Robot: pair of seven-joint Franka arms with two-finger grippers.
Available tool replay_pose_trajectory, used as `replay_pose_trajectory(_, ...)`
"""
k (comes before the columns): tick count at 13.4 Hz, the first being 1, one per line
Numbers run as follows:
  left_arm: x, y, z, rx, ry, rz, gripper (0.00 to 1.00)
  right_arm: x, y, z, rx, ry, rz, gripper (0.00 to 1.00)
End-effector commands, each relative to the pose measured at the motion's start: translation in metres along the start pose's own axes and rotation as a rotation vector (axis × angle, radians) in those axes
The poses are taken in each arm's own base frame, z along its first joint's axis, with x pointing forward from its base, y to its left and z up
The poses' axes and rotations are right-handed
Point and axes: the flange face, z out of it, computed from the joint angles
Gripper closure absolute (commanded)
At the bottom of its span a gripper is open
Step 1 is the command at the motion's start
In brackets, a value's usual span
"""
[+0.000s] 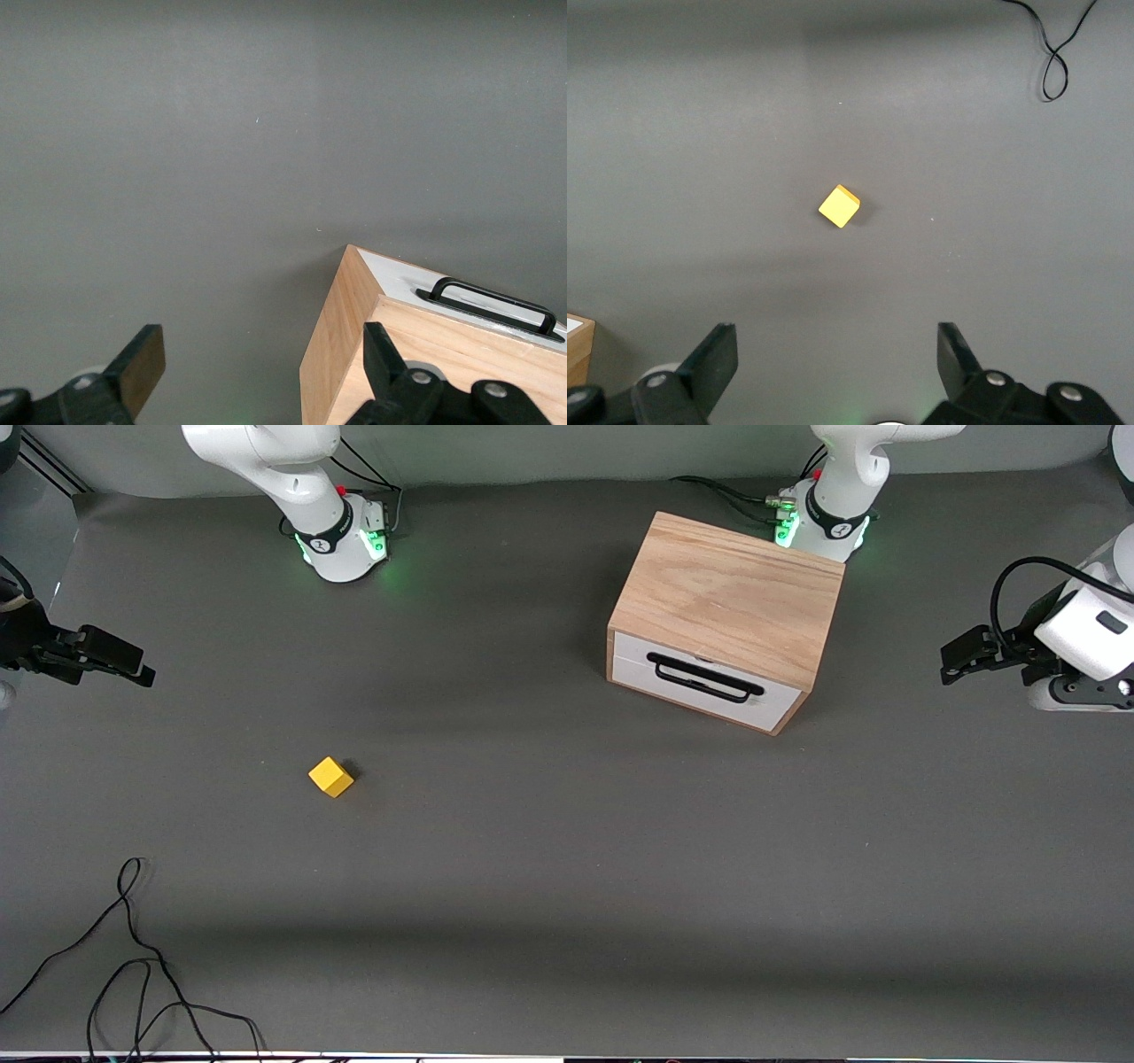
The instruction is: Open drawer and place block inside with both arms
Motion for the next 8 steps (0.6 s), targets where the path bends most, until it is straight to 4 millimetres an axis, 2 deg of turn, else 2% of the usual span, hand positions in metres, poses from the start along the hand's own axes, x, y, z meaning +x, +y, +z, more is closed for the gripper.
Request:
replay_pose_trajectory(1,0.0004,0.0004,-0.0016,0.005,-0.005,0.019,0.00,0.0011,0.0017,-0.0024,-0.001,-0.002,-0.016,0.00)
replay_pose_trajectory(8,0.0003,0.0007,0.0004,0.002,-0.013,0.019,0.00,0.0010,-0.0014,0.0041,-0.003,-0.016,-0.006,0.00)
